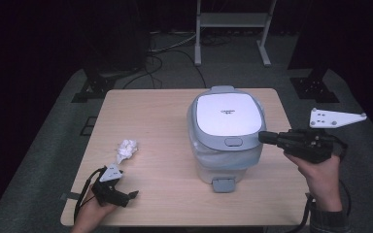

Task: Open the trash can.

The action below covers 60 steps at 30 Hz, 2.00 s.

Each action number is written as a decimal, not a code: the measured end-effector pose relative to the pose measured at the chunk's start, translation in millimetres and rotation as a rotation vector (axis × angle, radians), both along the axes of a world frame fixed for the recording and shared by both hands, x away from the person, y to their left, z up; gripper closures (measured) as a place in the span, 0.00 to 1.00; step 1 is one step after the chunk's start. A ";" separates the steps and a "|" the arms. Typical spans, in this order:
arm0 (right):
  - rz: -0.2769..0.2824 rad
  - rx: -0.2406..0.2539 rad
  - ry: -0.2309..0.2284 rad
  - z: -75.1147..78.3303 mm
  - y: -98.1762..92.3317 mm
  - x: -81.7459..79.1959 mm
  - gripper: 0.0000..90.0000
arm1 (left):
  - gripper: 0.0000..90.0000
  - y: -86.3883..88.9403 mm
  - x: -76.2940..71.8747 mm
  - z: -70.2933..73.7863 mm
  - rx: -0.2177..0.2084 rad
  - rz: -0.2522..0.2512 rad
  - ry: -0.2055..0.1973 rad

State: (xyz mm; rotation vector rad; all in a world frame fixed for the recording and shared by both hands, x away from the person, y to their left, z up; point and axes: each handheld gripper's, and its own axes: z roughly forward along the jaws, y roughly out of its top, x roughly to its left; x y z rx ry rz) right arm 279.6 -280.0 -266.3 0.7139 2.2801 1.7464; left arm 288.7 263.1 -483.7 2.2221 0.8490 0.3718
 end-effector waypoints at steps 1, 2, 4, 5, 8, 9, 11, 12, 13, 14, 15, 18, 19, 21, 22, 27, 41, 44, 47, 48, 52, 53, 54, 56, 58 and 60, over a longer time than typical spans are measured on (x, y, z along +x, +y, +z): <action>0.004 0.001 0.002 0.0 2.0 0.8 1.00 | 0.00 0.0 0.0 0.0 0.000 0.001 0.000; 0.012 0.002 -0.001 0.1 3.8 1.8 1.00 | 0.00 0.0 0.0 0.0 0.001 0.000 0.000; 0.024 0.007 -0.001 0.6 7.0 3.1 1.00 | 0.00 0.0 0.0 0.0 0.000 0.000 0.000; 0.025 0.005 -0.001 1.0 8.9 3.7 1.00 | 0.00 0.0 0.0 0.0 0.000 0.000 0.000; 0.035 0.005 -0.001 1.5 14.3 5.9 1.00 | 0.00 0.1 0.0 0.0 0.001 0.000 0.000; 0.038 0.005 -0.001 1.5 15.5 6.5 1.00 | 0.00 0.0 0.0 0.0 0.000 0.001 0.000; 0.046 0.002 0.003 1.6 19.0 7.7 1.00 | 0.00 0.0 0.0 0.0 0.001 -0.001 0.000; 0.049 0.001 0.004 1.5 20.8 8.4 1.00 | 0.00 0.0 0.0 0.0 0.001 0.000 0.000; 0.052 0.000 0.004 1.4 22.9 9.0 1.00 | 0.00 0.0 0.0 0.0 0.001 0.000 0.000; 0.058 -0.002 0.007 1.1 25.3 9.8 1.00 | 0.00 0.0 0.0 0.1 0.001 0.000 0.000; 0.061 -0.004 0.008 0.8 27.3 10.4 1.00 | 0.00 0.0 0.0 0.0 0.001 0.000 0.000; 0.072 -0.015 0.009 -0.2 32.9 12.3 1.00 | 0.00 0.0 0.0 0.1 0.001 0.000 0.000; 0.075 -0.018 0.014 -0.3 34.6 12.4 1.00 | 0.00 0.0 0.0 0.0 0.001 0.000 0.000; 0.079 -0.024 0.015 -0.9 37.9 13.5 1.00 | 0.00 0.0 0.0 0.0 0.000 0.000 0.000; 0.082 -0.025 0.014 -1.2 39.4 14.1 1.00 | 0.00 0.0 0.0 0.0 0.000 0.000 0.000; 0.090 -0.033 0.020 -2.8 46.1 16.9 1.00 | 0.00 -0.1 -0.1 0.0 0.000 0.001 0.000; 0.092 -0.046 0.025 -7.5 51.0 20.8 1.00 | 0.00 -0.2 -0.2 -0.1 0.000 0.002 -0.001; 0.089 -0.049 0.025 -7.4 51.4 20.3 1.00 | 0.00 -0.2 -0.3 -0.1 0.000 0.003 -0.001; 0.089 -0.053 0.028 -7.9 51.4 20.3 1.00 | 0.00 -0.3 -0.3 -0.1 0.000 0.003 -0.001; 0.089 -0.051 0.030 -8.1 51.3 20.2 1.00 | 0.00 -0.3 -0.4 -0.1 0.000 0.003 -0.001; 0.087 -0.059 0.026 -8.0 51.9 19.3 1.00 | 0.00 -0.3 -0.5 -0.1 0.000 0.004 0.000; 0.086 -0.058 0.026 -8.2 51.8 19.2 1.00 | 0.00 -0.3 -0.5 -0.1 0.000 0.004 -0.001; 0.086 -0.056 0.025 -8.5 51.7 19.0 1.00 | 0.00 -0.4 -0.6 -0.1 0.000 0.004 -0.001; 0.083 -0.058 0.024 -8.6 51.7 18.5 1.00 | 0.00 -0.4 -0.5 0.0 0.000 0.003 -0.001; 0.071 -0.062 0.021 -8.6 51.8 18.6 1.00 | 0.00 -0.3 -0.6 -0.1 0.001 0.004 0.000; 0.070 -0.061 0.022 -8.3 51.5 18.4 1.00 | 0.00 -0.3 -0.6 0.0 0.001 0.004 -0.001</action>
